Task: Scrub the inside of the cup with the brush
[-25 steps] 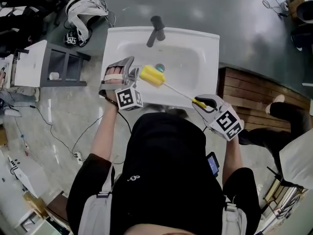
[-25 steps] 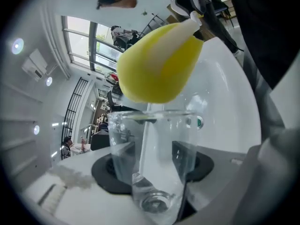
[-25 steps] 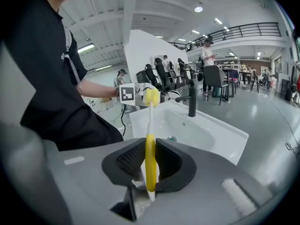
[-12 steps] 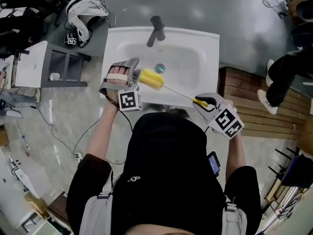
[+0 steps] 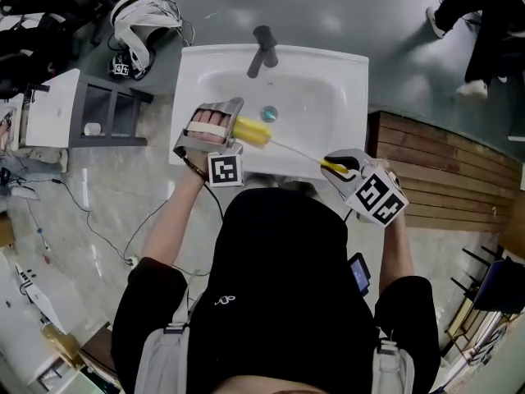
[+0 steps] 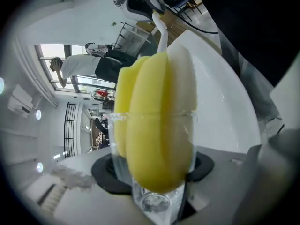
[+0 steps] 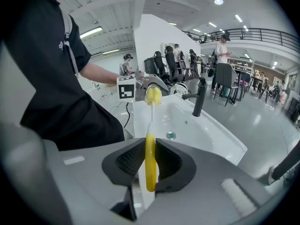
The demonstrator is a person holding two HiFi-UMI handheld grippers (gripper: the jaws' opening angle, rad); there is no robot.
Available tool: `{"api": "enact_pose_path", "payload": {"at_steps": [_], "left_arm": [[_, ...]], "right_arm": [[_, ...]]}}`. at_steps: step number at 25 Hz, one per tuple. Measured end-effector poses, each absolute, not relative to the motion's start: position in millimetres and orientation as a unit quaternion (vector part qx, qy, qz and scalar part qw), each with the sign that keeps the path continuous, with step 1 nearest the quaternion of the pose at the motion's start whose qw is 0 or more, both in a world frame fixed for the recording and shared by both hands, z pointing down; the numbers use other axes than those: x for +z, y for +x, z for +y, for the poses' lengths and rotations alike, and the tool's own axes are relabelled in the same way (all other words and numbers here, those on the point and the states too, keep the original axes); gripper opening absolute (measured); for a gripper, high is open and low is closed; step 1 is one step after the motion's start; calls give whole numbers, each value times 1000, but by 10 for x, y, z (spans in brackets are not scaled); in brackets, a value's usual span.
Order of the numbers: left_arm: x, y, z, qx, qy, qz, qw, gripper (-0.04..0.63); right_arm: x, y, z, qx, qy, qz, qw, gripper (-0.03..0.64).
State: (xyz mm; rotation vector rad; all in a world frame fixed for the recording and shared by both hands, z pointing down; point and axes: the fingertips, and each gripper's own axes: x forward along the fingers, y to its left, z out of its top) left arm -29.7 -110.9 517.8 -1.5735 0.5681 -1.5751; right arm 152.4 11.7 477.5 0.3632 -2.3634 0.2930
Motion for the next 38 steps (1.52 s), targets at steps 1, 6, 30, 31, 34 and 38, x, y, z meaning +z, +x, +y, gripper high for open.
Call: {"api": "enact_pose_path", "payload": {"at_steps": [1, 6, 30, 31, 34, 38], "left_arm": [[5187, -304, -1108, -627, -624, 226, 409, 268], [5154, -280, -1157, -631, -604, 226, 432, 268], [5177, -116, -1238, -636, -581, 228, 453, 268], [5184, -103, -1230, -635, -583, 228, 452, 268], [5203, -73, -1216, -634, -587, 229, 448, 268], [5226, -59, -1215, -638, -585, 229, 445, 268]], "right_arm": [[4774, 1512, 102, 112, 141, -915, 360, 66], [4794, 1451, 44, 102, 135, -911, 376, 66], [4986, 1092, -124, 103, 117, -894, 420, 64], [4988, 1075, -123, 103, 116, -894, 420, 64], [4987, 1040, -130, 103, 115, -894, 420, 64], [5005, 993, -142, 102, 111, -894, 421, 64]]}}
